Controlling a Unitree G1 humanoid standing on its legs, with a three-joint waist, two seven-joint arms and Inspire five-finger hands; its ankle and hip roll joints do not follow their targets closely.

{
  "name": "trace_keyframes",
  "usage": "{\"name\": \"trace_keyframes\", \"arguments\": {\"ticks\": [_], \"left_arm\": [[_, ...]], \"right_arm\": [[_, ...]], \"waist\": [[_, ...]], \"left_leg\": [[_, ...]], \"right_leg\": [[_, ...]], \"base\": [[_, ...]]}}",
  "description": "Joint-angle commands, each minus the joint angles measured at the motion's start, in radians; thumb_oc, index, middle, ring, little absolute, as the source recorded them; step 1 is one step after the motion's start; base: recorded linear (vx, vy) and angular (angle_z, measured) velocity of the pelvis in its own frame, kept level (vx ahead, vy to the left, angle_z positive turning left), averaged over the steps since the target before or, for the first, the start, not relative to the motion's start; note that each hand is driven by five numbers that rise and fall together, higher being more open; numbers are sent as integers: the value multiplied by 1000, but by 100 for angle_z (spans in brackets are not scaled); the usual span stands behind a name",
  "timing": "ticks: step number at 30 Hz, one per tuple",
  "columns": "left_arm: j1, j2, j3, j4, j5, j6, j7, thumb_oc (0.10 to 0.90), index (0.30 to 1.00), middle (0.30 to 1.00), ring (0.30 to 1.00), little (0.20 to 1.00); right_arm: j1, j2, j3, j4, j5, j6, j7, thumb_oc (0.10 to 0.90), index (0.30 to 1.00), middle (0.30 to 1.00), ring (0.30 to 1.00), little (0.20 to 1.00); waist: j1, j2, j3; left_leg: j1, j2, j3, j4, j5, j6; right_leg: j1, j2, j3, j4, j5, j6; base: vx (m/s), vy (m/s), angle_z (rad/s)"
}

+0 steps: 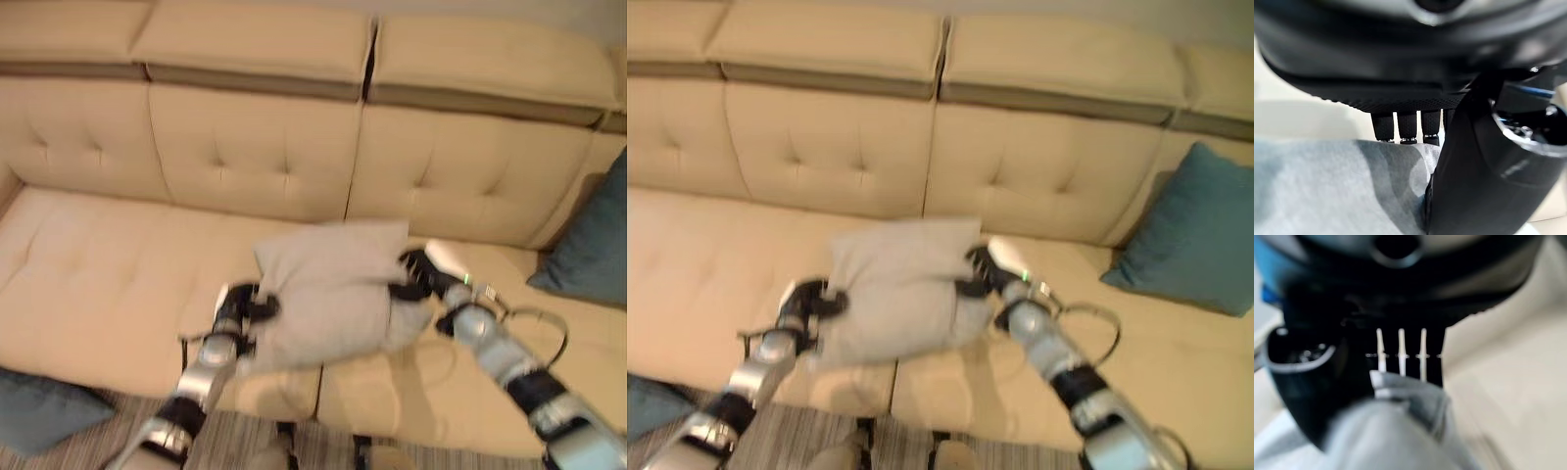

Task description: Pick up all the scattered cushions and arrange them neatly on the sofa.

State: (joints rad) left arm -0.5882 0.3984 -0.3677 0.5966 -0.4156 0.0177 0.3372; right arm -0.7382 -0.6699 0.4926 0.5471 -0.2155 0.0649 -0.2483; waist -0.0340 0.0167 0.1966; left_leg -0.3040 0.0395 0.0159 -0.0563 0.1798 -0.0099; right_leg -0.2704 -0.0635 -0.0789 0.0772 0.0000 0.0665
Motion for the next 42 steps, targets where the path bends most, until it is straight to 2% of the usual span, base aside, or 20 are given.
{"name": "trace_keyframes", "arguments": {"ticks": [1, 4, 5, 8, 11, 12, 15, 16, 17, 18, 21, 22, 23, 24, 27, 31, 34, 37, 41, 42], "left_arm": [[-383, 152, 25, -80, 145, -214, 156, 400, 300, 300, 300, 300], [-485, 181, 20, -67, 202, -221, 228, 400, 300, 300, 300, 300], [-542, 201, 3, -34, 225, -224, 268, 400, 300, 300, 300, 300], [-587, 229, -12, -15, 272, -212, 301, 400, 300, 300, 300, 300], [-645, 238, -41, 57, 259, -211, 314, 400, 300, 300, 300, 300], [-699, 229, -84, 158, 284, -183, 335, 400, 300, 300, 300, 300], [-766, 195, -143, 300, 292, -152, 344, 400, 300, 300, 300, 300], [-766, 195, -143, 300, 292, -152, 344, 400, 300, 300, 300, 300], [-812, 171, -176, 406, 283, -132, 331, 400, 300, 300, 300, 300], [-813, 171, -176, 406, 283, -132, 331, 400, 300, 300, 300, 300], [-845, 121, -207, 585, 240, -113, 277, 400, 300, 300, 300, 300], [-844, 118, -216, 615, 229, -111, 246, 551, 526, 526, 526, 526], [-844, 118, -216, 615, 229, -111, 246, 800, 900, 900, 900, 900], [-841, 101, -232, 687, 213, -83, 187, 800, 900, 900, 900, 900], [-811, 87, -224, 705, 200, -66, 147, 800, 900, 900, 900, 900], [-802, 85, -207, 755, 195, -32, 146, 800, 900, 900, 900, 900], [-800, 115, -204, 762, 207, -21, 152, 800, 900, 900, 900, 900], [-796, 148, -205, 765, 222, -22, 147, 800, 900, 900, 900, 900], [-746, 192, -156, 752, 202, -26, 143, 800, 900, 900, 900, 900], [-685, 204, -89, 722, 161, -32, 155, 800, 900, 900, 900, 900]], "right_arm": [[-369, -205, -42, -37, -97, 7, -278, 400, 300, 300, 300, 300], [-493, -245, -16, -15, -137, 32, -358, 400, 300, 300, 300, 300], [-557, -268, 32, 15, -157, 44, -379, 400, 300, 300, 300, 300], [-630, -273, 90, 42, -160, 41, -389, 400, 300, 300, 300, 300], [-682, -237, 139, 104, -145, 44, -401, 400, 300, 300, 300, 300], [-727, -211, 190, 197, -121, 34, -426, 400, 300, 300, 300, 300], [-786, -159, 246, 319, -56, 10, -448, 400, 300, 300, 300, 300], [-786, -159, 246, 320, -56, 9, -448, 400, 300, 300, 300, 300], [-819, -115, 275, 418, -13, 14, -441, 400, 300, 300, 300, 300], [-819, -114, 275, 419, -13, 14, -441, 400, 300, 300, 300, 300], [-867, -32, 346, 602, 55, 20, -390, 400, 300, 300, 300, 300], [-868, -14, 358, 650, 72, 17, -362, 800, 900, 900, 900, 900], [-868, -14, 359, 650, 72, 17, -362, 800, 900, 900, 900, 900], [-876, 6, 371, 706, 114, 17, -313, 800, 900, 900, 900, 900], [-857, 16, 344, 728, 184, 16, -280, 800, 900, 900, 900, 900], [-814, 21, 347, 757, 249, -1, -230, 800, 900, 900, 900, 900], [-758, 24, 296, 753, 377, -27, -196, 800, 900, 900, 900, 900], [-726, 18, 290, 741, 419, -43, -160, 800, 900, 900, 900, 900], [-640, -20, 251, 683, 416, -51, -159, 800, 900, 900, 900, 900], [-564, -52, 172, 580, 433, -59, -193, 800, 900, 900, 900, 900]], "waist": [[3, -54, 40], [-2, -46, 51], [-4, -45, 57], [-11, -38, 60], [-19, -30, 60], [-21, -26, 69], [-22, -15, 78], [-22, -15, 78], [-23, -9, 89], [-23, -9, 89], [-23, -8, 96], [-24, -7, 93], [-24, -7, 93], [-25, -8, 91], [-24, -8, 86], [-27, -13, 77], [-25, -19, 77], [-25, -23, 79], [-25, -28, 85], [-27, -29, 81]], "left_leg": [[-28, 47, -7, 33, -121, -71], [-74, 45, 0, 14, -99, -76], [-96, 45, 4, -4, -83, -82], [-128, 47, 8, -23, -67, -87], [-182, 48, 8, -31, -55, -95], [-209, 49, 10, -31, -50, -104], [-256, 46, 8, -31, -35, -108], [-256, 46, 8, -31, -35, -108], [-290, 44, 3, -31, -24, -112], [-290, 44, 2, -31, -24, -112], [-354, 43, 3, -31, -1, -117], [-367, 44, 1, -31, 5, -118], [-367, 44, 1, -31, 5, -118], [-382, 45, -1, -31, 13, -120], [-384, 44, -5, -31, 16, -119], [-369, 46, -10, -31, 18, -119], [-330, 44, -16, -31, 10, -119], [-303, 44, -14, -31, 4, -119], [-251, 43, -12, -31, -11, -117], [-219, 42, -10, -31, -25, -114]], "right_leg": [[-23, -65, 55, -30, 3, 66], [-80, -67, 59, -39, 15, 70], [-108, -66, 60, -48, 25, 75], [-148, -66, 63, -58, 40, 80], [-201, -69, 60, -72, 57, 87], [-223, -70, 59, -81, 65, 90], [-264, -67, 58, -94, 86, 94], [-265, -67, 58, -94, 86, 94], [-290, -65, 58, -109, 102, 96], [-290, -65, 58, -109, 102, 96], [-345, -59, 59, -136, 132, 100], [-356, -57, 61, -139, 135, 100], [-357, -57, 61, -139, 135, 100], [-367, -54, 61, -146, 142, 99], [-371, -50, 63, -151, 147, 98], [-357, -45, 57, -152, 145, 94], [-322, -42, 51, -148, 136, 88], [-297, -42, 49, -145, 130, 85], [-246, -42, 43, -146, 121, 82], [-214, -41, 40, -147, 113, 81]], "base": [[-49, 11, -3], [-68, 18, -8], [-71, -3, -5], [-24, -12, -5], [-27, -19, -6], [-30, -3, -7], [-42, -37, -2], [-33, -48, 60], [-26, -21, 38], [-44, -48, 19], [-14, -42, -7], [4, -22, -15], [11, -38, -36], [5, -22, -8], [16, -26, 13], [11, -32, -5], [10, -21, -4], [10, -13, -1], [14, 1, 0], [63, 8, 1]]}}
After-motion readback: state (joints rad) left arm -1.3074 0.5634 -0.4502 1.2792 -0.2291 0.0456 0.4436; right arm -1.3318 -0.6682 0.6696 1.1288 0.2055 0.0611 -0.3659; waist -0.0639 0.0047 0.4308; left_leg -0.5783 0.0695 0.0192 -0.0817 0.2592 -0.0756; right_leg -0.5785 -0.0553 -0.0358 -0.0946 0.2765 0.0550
